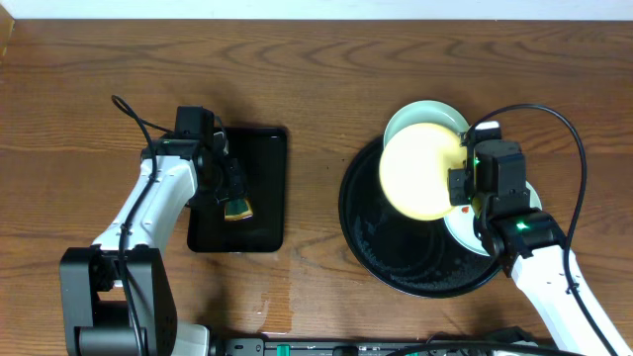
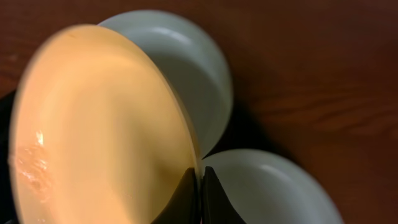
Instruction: Clean dirty plates on tray and stack at the side
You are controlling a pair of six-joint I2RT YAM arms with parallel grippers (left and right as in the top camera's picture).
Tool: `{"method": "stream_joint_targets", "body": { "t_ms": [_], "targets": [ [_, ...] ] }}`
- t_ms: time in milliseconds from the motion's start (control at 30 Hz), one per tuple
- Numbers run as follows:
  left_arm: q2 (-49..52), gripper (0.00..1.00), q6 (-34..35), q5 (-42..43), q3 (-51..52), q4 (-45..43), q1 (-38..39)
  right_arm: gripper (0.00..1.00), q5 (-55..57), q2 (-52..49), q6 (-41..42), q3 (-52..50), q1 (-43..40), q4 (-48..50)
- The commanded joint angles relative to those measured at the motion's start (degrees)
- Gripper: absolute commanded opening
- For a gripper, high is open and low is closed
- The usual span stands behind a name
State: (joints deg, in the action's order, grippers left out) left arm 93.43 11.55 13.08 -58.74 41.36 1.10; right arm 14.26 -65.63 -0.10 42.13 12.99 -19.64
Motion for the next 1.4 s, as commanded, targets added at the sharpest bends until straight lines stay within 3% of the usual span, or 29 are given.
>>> {"method": "stream_joint_targets", "body": {
  "t_ms": [0, 200, 500, 833, 1067, 1233, 1367],
  "targets": [
    [-0.42, 0.58, -0.79, -0.72, 0.39, 0.17, -0.39, 0.01, 5.29, 0.96, -7.74, -0.07, 0.20, 3.23],
    [-0.42, 0.58, -0.79, -0.74, 0.39, 0.17, -0.39, 0.01, 5.88, 1.55, -12.50, -0.07, 0.24, 9.07],
    [-0.42, 0.58, -0.79, -0.74, 0.39, 0.11, -0.39, 0.01, 5.88, 3.65, -27.10, -0.07, 1.73, 15.06],
    [-0.42, 0.59, -0.81, -0.74, 0.39, 0.13, -0.39, 0.01, 7.02, 5.62, -31.32, -0.07, 10.67, 16.39],
    [-0.42, 0.58, -0.79, -0.74, 0.39, 0.13, -0.39, 0.01, 9.79, 5.62, -30.16, -0.07, 11.98, 12.26],
    [-0.42, 0.59, -0.79, -0.72, 0.39, 0.15, -0.39, 0.02, 9.88, 5.62, -17.33, -0.07, 10.45, 11.19],
    [-0.42, 0.59, -0.79, -0.74, 0.39, 0.15, -0.39, 0.13, 9.42, 4.94, -7.48, -0.09, 8.15, 10.45]
  ]
}}
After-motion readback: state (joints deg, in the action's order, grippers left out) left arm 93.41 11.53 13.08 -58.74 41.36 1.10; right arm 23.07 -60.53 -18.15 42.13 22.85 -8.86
